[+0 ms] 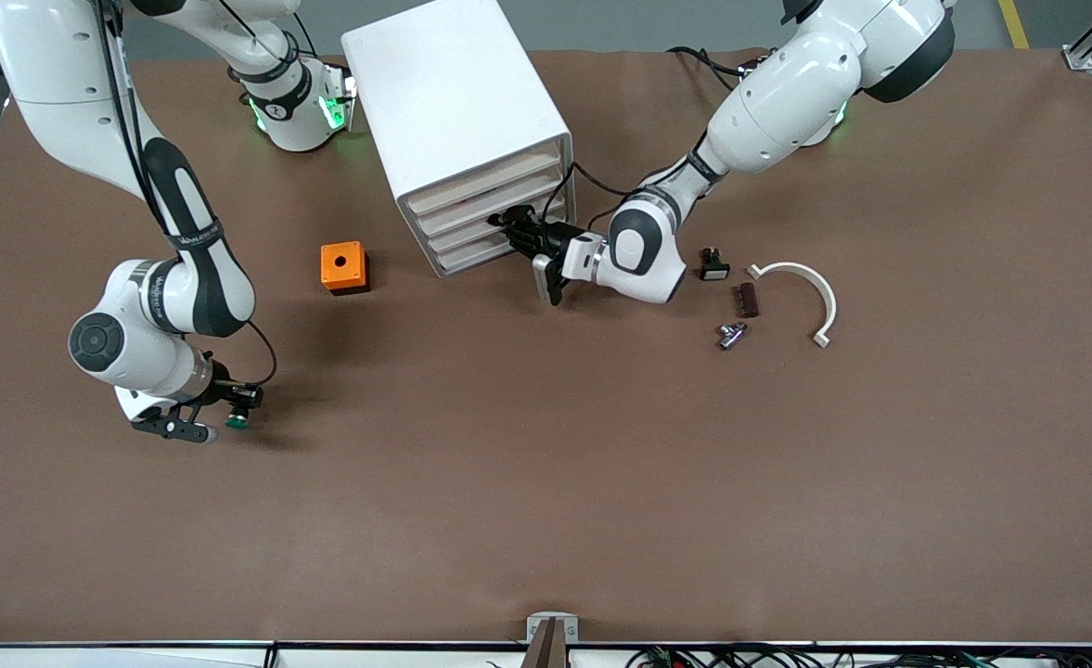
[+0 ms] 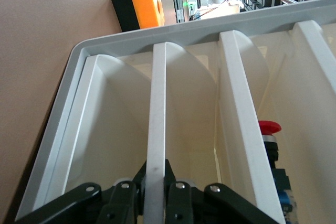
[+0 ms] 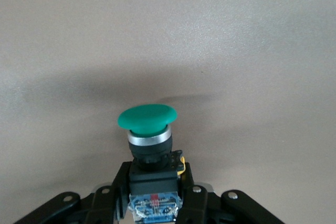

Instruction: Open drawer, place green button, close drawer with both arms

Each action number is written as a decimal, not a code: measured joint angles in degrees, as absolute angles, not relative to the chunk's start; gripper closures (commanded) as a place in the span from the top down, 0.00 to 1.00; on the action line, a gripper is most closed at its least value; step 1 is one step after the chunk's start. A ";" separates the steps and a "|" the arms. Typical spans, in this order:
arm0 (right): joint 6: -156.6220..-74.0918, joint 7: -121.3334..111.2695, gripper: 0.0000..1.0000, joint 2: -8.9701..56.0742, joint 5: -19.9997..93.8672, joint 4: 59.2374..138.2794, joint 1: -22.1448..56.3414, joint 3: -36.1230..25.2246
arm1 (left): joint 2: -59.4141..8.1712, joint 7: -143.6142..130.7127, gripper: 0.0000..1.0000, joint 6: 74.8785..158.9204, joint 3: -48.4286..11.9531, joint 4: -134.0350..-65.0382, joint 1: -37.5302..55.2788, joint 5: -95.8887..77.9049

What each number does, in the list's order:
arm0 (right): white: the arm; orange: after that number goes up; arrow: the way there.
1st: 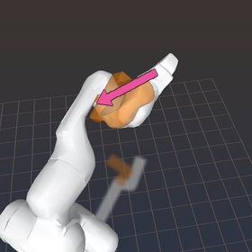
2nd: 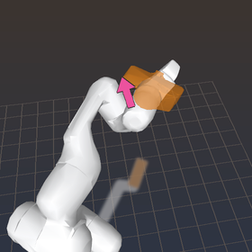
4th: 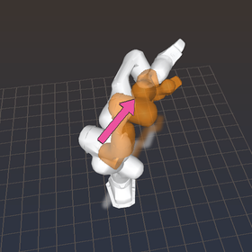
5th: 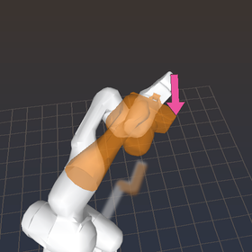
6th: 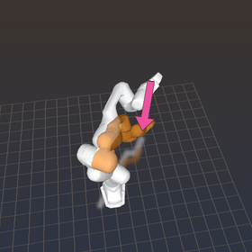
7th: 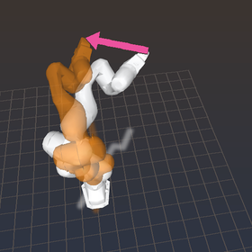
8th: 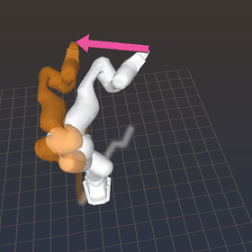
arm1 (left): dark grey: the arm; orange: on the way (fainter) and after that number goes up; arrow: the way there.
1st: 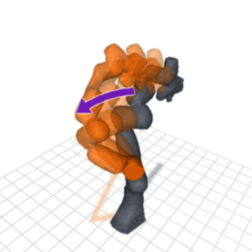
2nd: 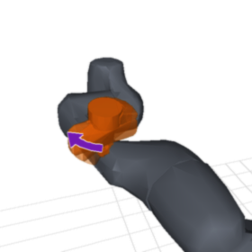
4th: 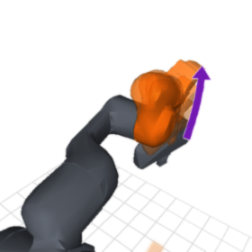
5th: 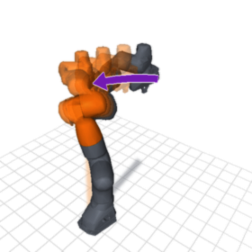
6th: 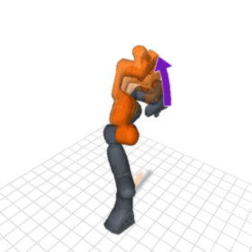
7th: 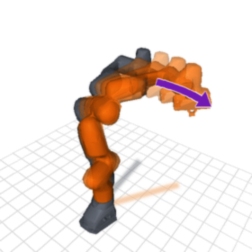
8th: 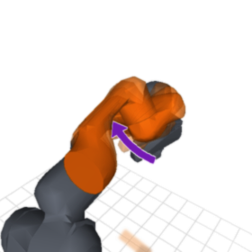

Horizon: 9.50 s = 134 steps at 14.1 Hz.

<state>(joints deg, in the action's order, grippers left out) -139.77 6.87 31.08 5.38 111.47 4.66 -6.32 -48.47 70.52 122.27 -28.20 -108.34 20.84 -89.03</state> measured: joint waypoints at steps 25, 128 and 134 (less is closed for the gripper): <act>-110.62 59.61 0.21 20.31 5.49 102.89 28.01 -5.67 | -48.38 60.30 0.16 120.22 -15.61 -97.74 20.21 -88.78; -81.17 4.08 1.00 -4.14 1.03 88.86 2.27 -7.44 | -38.48 -63.70 1.00 130.11 -17.30 -85.39 25.81 4.40; -81.24 4.08 1.00 -4.14 0.85 88.58 2.41 -7.33 | -33.23 -43.75 1.00 121.35 -17.37 -85.28 14.26 4.41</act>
